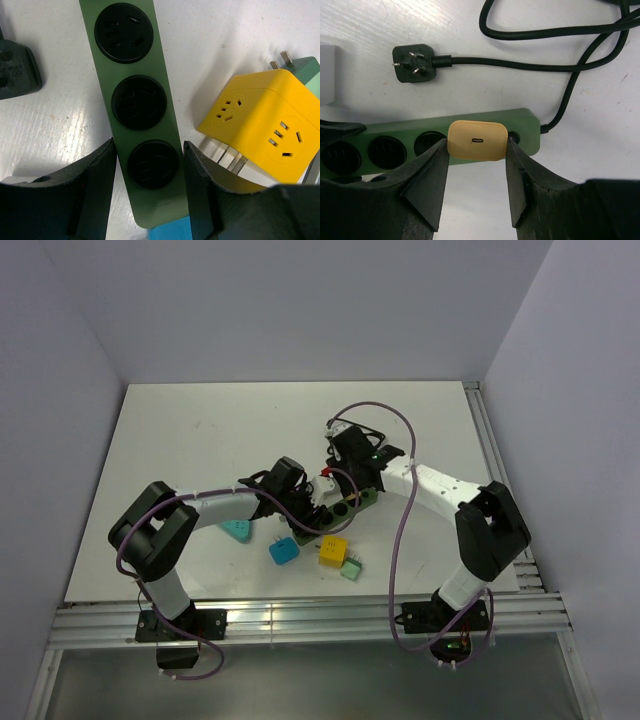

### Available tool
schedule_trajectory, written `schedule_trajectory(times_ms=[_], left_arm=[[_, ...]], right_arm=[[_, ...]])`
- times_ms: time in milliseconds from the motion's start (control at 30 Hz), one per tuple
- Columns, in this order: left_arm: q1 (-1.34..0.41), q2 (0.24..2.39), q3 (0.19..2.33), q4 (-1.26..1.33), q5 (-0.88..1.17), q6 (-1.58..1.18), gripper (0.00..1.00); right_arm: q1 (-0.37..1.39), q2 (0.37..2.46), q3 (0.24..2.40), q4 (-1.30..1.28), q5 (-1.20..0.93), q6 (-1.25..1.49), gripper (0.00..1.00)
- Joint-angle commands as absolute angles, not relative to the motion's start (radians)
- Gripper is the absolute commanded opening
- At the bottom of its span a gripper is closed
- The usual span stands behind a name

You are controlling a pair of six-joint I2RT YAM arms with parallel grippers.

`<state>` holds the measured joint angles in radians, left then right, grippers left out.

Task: Insert the plug
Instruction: Insert the plug into the socket.

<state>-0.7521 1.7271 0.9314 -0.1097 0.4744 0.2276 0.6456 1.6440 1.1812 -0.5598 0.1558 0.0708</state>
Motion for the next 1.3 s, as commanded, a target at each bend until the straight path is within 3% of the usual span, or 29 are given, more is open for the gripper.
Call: schedule_trajectory(times_ms=[0, 267, 967, 1267], left_arm=[[-0.785, 1.752, 0.94, -0.081, 0.502, 0.296, 0.47], [-0.779, 1.766, 0.946, -0.084, 0.52, 0.293, 0.47], [-0.767, 1.786, 0.959, -0.084, 0.523, 0.276, 0.46], [-0.749, 1.79, 0.957, -0.083, 0.548, 0.273, 0.46]], right_arm=[[0.661, 1.583, 1.068, -0.494, 0.121, 0.112, 0.0], [0.629, 1.491, 0.927, -0.391, 0.089, 0.135, 0.0], [0.637, 1.417, 0.824, -0.4, 0.107, 0.201, 0.0], [0.652, 1.483, 0.862, -0.423, 0.144, 0.192, 0.0]])
